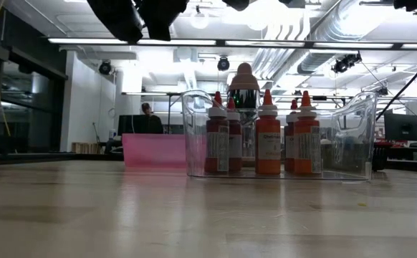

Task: Pick & Place Food Item
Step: Put the pink donut into the black bin, then return to Home Position

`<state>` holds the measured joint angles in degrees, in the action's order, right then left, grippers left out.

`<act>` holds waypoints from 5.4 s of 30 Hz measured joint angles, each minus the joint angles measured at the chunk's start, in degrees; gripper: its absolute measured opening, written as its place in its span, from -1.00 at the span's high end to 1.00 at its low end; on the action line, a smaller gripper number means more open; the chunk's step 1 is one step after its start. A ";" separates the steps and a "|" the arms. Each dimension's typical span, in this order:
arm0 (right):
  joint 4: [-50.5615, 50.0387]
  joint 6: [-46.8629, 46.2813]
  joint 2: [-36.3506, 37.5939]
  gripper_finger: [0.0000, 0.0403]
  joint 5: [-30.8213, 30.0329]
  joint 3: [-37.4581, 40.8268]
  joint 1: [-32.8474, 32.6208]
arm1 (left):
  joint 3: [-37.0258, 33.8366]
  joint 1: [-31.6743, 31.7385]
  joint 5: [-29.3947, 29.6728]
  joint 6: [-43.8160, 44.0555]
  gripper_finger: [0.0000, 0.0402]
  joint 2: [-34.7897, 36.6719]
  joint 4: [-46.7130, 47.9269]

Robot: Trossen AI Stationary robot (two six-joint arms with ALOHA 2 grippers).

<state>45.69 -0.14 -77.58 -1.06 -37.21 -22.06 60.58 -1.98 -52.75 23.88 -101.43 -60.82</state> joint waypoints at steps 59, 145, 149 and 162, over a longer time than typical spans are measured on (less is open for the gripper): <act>-23.91 -3.14 12.06 0.50 -12.32 0.02 -8.13 | 0.00 -0.02 -1.60 -0.90 -0.13 -0.02 0.07; -87.47 -20.37 2.13 0.09 -39.30 0.02 44.70 | 0.00 0.46 -3.00 0.17 -0.13 -0.04 0.13; -87.47 -19.47 3.66 0.09 -37.00 0.02 44.68 | 0.00 0.46 -3.00 0.17 -0.13 -0.04 0.13; -87.47 -19.04 13.62 0.09 -32.23 0.02 44.68 | 0.00 0.46 -3.00 0.13 -0.13 -0.04 0.13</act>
<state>-41.78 -19.18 -63.96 -33.29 -37.19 22.61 60.58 -1.52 -55.75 24.02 -101.47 -60.69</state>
